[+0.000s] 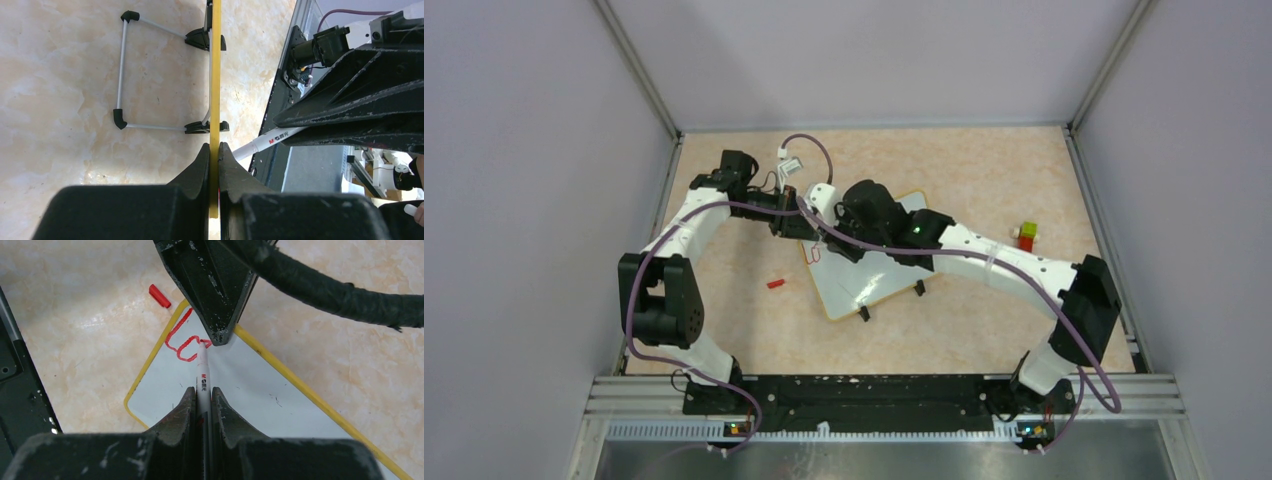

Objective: Write a sentence on the whiteboard

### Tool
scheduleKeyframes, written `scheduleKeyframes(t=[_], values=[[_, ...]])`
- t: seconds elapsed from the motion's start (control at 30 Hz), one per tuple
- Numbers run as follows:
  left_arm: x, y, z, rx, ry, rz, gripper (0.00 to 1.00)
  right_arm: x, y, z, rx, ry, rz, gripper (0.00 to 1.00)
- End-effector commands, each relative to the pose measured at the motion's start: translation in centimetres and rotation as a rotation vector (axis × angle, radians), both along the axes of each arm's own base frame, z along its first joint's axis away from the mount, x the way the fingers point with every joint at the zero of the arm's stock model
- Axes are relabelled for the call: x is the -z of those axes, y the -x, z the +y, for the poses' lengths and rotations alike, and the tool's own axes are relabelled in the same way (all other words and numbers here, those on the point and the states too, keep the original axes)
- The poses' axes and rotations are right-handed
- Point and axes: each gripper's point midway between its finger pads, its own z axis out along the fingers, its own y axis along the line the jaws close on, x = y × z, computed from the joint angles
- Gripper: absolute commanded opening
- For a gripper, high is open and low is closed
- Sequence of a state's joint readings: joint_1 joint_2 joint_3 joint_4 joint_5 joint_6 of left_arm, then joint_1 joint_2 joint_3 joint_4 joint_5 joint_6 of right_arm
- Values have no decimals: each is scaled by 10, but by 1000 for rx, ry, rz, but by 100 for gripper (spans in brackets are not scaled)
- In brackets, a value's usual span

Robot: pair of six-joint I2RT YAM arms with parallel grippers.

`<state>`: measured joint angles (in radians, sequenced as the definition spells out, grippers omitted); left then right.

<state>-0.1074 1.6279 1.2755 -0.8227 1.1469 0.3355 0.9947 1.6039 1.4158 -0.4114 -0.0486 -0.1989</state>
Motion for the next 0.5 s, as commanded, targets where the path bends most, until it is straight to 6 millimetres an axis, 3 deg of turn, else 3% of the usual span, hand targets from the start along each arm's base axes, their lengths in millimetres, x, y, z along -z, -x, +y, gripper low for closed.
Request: scheduleKeyframes(t=[0.0, 0.27, 0.47], values=[[-10, -2, -3, 9, 5, -30, 0, -12, -1, 13, -15, -25, -25, 0], [-10, -3, -3, 8, 5, -27, 0, -22, 3, 12, -28, -47, -27, 0], [-10, -2, -3, 6, 2, -30, 0, -41, 3, -8, -16, -81, 2, 0]])
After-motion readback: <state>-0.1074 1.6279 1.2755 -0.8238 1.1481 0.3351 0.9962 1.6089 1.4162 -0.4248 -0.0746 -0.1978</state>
